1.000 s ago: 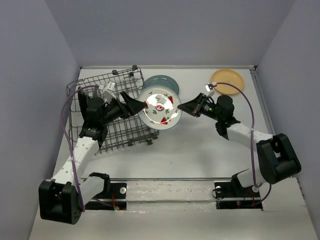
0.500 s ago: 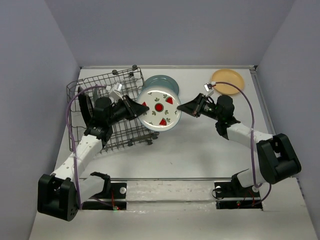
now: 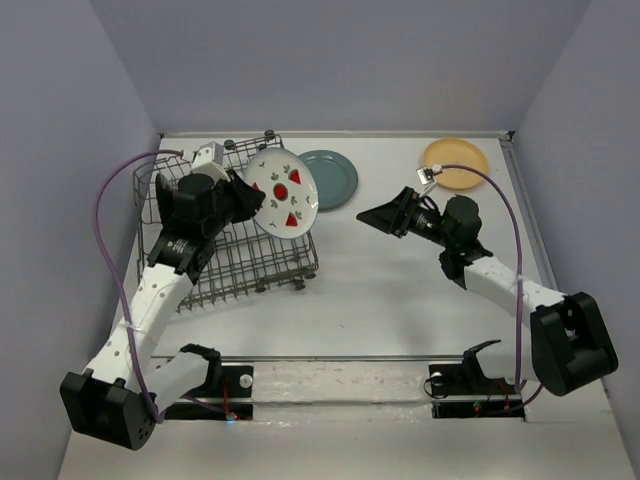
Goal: Load the plates into the dish rack
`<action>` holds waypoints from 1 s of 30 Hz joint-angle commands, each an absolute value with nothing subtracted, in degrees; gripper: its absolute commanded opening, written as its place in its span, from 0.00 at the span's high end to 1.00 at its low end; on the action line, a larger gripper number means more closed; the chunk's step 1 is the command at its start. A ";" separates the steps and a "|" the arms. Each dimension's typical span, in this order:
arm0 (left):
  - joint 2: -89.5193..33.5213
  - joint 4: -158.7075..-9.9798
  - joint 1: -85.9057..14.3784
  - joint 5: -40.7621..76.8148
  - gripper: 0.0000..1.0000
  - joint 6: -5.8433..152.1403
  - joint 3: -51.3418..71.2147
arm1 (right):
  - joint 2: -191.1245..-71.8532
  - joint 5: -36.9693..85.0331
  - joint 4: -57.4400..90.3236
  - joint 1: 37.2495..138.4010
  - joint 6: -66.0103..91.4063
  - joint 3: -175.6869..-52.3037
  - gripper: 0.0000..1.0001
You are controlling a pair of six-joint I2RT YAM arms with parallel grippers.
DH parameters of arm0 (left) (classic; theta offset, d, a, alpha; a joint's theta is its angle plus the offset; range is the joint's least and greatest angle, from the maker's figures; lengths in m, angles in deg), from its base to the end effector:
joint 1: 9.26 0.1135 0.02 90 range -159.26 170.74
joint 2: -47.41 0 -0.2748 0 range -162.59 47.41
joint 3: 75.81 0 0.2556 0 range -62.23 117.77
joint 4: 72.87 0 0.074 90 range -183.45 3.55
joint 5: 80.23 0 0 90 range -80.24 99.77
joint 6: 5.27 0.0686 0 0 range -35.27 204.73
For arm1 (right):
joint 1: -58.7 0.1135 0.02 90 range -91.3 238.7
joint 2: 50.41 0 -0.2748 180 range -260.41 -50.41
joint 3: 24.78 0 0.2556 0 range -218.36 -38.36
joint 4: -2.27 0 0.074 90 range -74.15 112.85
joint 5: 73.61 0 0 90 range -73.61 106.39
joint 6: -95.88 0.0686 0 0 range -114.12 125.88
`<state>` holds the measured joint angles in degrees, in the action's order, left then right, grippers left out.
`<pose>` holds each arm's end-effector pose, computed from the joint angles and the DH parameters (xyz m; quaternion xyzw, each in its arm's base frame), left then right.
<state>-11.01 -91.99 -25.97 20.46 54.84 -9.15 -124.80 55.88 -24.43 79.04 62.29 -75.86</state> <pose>0.2529 -0.0892 0.3575 -0.0292 0.7693 -0.3168 0.5540 0.2732 0.1478 0.2845 -0.0339 0.6900 0.6069 0.3931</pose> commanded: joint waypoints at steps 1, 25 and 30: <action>-7.78 -89.69 -25.79 7.86 0.94 60.37 0.86 | -121.17 54.02 -21.95 79.09 56.70 -74.05 0.14; -17.72 -93.65 -25.79 -24.51 0.94 76.11 -2.47 | -120.37 48.30 -18.34 79.09 52.55 -72.46 0.16; -20.26 -93.83 -25.87 -26.00 0.94 77.35 -2.38 | -120.02 48.30 -18.34 79.09 52.64 -72.46 0.16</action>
<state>-20.05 -101.91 -25.67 -20.98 75.69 -3.73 -120.71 48.92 -16.53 79.04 53.83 -73.02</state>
